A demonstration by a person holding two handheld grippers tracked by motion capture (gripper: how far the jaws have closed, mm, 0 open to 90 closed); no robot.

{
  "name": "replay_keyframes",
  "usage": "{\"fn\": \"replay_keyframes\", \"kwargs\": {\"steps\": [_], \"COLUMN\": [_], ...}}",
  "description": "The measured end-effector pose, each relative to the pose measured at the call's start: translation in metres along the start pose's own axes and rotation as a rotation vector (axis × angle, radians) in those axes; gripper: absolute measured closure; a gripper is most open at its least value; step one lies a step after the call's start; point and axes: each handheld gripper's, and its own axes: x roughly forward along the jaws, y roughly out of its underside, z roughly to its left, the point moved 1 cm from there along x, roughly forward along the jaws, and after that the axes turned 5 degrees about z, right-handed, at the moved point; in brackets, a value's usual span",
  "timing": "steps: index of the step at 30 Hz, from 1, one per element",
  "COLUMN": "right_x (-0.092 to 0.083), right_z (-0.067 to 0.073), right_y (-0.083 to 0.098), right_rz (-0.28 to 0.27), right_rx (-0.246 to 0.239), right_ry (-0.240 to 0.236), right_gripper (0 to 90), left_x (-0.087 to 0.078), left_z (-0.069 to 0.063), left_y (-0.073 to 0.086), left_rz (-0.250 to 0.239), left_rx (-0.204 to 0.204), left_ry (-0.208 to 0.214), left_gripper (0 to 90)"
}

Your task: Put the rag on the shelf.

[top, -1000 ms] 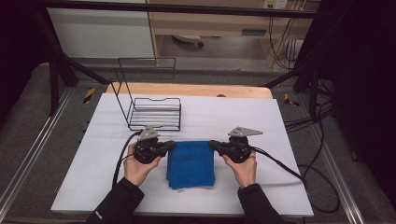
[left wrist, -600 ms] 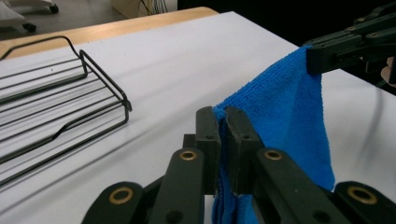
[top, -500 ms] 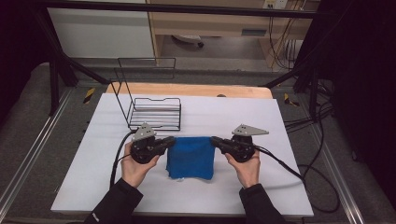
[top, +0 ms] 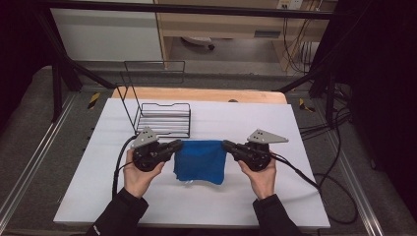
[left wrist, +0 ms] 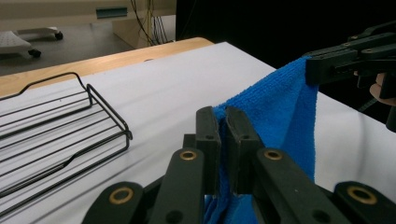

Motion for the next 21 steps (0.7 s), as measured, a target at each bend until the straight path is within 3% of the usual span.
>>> {"fn": "replay_keyframes", "kwargs": {"steps": [13,21], "right_x": [-0.003,0.0], "right_z": [0.01,0.021], "right_y": [-0.011,-0.027], "right_rz": [-0.035,-0.095], "right_rx": [-0.047,-0.075], "right_ry": [0.025,0.038], "right_gripper": [85.7,85.9], "left_x": [-0.009,-0.021], "left_z": [0.001,0.005], "left_y": [-0.007,-0.013], "left_rz": [-0.045,-0.102], "left_rx": [-0.006,-0.002], "left_ry": [-0.016,-0.041], "left_gripper": [84.7,84.8]}}
